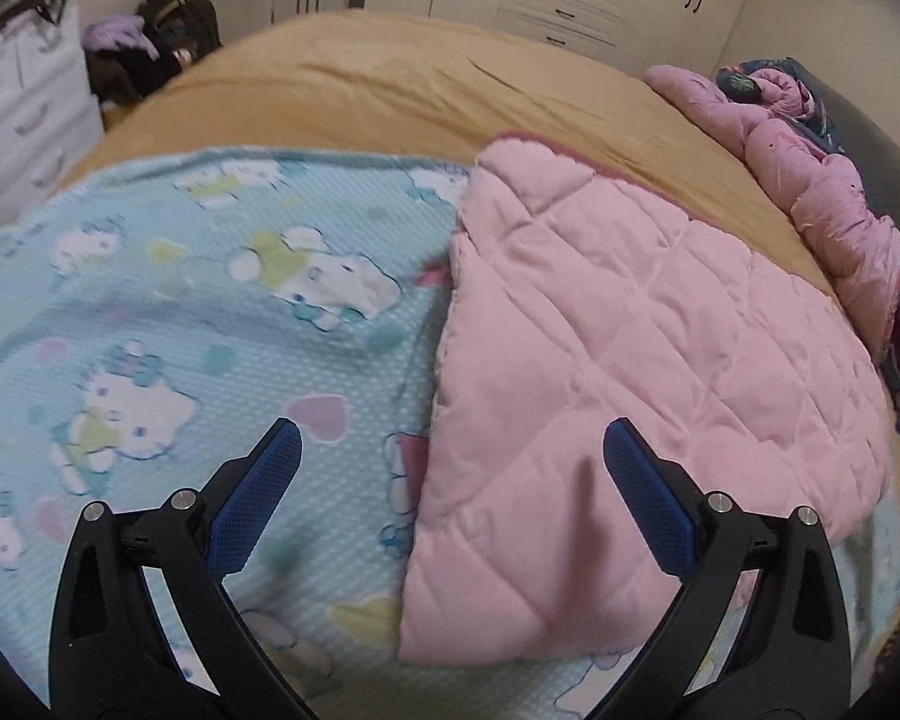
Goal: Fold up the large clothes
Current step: 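Move both open tools to the edge of the pink quilted bundle, then close both tools on the bundle edge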
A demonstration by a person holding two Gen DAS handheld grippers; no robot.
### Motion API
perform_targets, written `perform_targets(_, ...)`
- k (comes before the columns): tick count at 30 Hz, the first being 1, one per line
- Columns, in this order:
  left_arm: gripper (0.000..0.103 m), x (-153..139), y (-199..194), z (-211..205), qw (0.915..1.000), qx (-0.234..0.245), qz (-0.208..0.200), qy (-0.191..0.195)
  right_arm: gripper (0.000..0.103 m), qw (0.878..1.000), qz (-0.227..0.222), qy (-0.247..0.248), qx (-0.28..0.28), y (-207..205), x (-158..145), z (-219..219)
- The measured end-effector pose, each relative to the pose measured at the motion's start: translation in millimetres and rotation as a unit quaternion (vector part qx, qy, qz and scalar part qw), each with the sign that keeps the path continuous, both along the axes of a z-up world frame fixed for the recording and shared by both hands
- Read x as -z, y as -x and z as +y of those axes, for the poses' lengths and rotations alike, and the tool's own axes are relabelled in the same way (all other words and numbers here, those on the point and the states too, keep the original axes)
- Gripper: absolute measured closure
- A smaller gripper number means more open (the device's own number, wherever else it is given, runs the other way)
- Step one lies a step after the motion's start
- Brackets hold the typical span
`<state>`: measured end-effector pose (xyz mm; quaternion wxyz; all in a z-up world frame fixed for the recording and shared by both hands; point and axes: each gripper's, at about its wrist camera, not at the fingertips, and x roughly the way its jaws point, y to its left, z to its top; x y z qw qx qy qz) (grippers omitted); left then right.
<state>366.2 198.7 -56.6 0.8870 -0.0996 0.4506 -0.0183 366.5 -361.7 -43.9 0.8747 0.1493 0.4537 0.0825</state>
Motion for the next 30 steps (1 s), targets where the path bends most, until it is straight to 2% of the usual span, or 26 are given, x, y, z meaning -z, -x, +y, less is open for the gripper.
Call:
perform_targets(5, 0.008, 18.8, -17.7, 5.3, 0.9987, 0.007, 0.023, 0.045, 0.004, 1.000, 0.013, 0.007, -0.023, -22.2, 14.5, -3.9)
perform_targets(8, 0.008, 25.1, -25.5, 7.2, 0.9980, 0.015, 0.029, 0.054, 0.004, 0.999, 0.022, 0.002, -0.034, -32.2, 20.5, -5.9)
perform_targets(11, 0.008, 29.8, -32.0, 5.6, 0.9979, 0.021, 0.039, 0.046, 0.004, 0.998, 0.038, -0.019, -0.049, -43.1, 30.1, -6.5)
perform_targets(19, 0.008, 33.4, -38.5, -10.3, 0.9981, 0.038, 0.048, -0.014, 0.004, 0.992, 0.084, -0.046, -0.083, -65.4, 53.2, 6.0)
perform_targets(22, 0.008, 36.0, -43.6, -10.2, 0.9977, 0.041, 0.054, -0.010, 0.004, 0.991, 0.087, -0.040, -0.093, -72.2, 56.5, 9.0)
perform_targets(26, 0.008, 40.4, -50.5, -10.3, 0.9974, 0.042, 0.059, -0.003, 0.004, 0.988, 0.100, -0.058, -0.106, -81.2, 64.3, 6.7)
perform_targets(30, 0.008, 50.0, -58.9, -8.5, 0.9968, 0.042, 0.065, 0.020, 0.004, 0.983, 0.109, -0.084, -0.121, -88.8, 76.1, 2.9)
